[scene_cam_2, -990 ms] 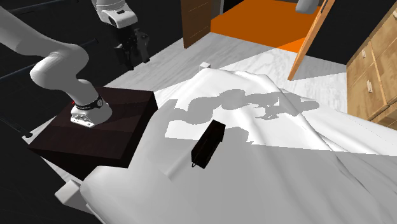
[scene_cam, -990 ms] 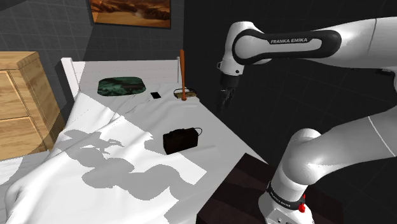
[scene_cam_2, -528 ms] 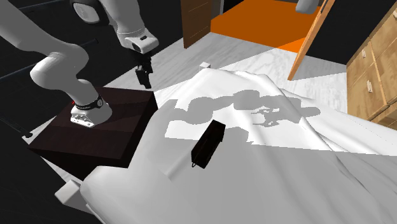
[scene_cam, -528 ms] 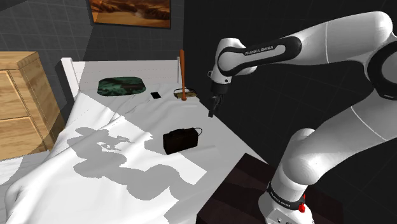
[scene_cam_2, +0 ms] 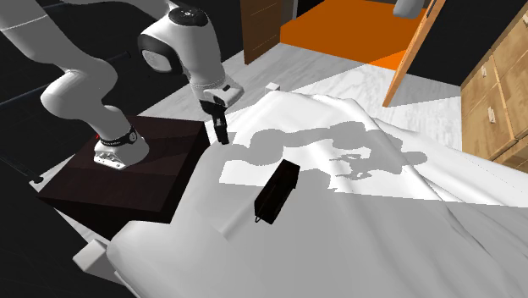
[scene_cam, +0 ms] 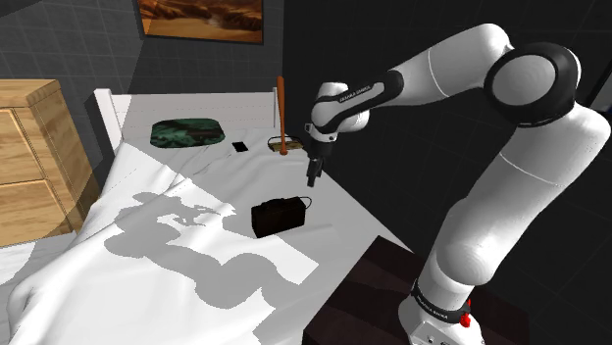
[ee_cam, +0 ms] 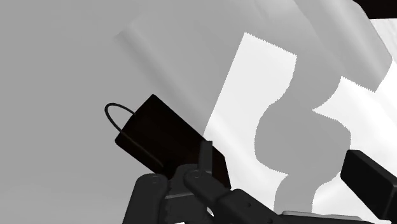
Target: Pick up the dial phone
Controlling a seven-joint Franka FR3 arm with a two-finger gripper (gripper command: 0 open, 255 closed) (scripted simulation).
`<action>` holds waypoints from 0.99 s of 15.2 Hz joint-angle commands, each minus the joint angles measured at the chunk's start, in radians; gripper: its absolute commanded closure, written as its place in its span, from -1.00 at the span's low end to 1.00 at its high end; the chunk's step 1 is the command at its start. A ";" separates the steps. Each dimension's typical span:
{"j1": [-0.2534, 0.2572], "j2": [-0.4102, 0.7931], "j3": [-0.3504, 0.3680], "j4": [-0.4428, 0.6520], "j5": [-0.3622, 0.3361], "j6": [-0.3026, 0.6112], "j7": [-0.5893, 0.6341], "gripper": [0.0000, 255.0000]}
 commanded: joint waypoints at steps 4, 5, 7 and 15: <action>0.005 0.199 -0.024 0.107 0.069 0.087 -0.143 -1.00; 0.003 0.240 -0.025 0.134 0.086 0.100 -0.171 -1.00; -0.003 0.322 -0.023 0.191 0.118 0.120 -0.224 -1.00; -0.056 0.644 0.024 0.476 0.211 0.150 -0.391 -1.00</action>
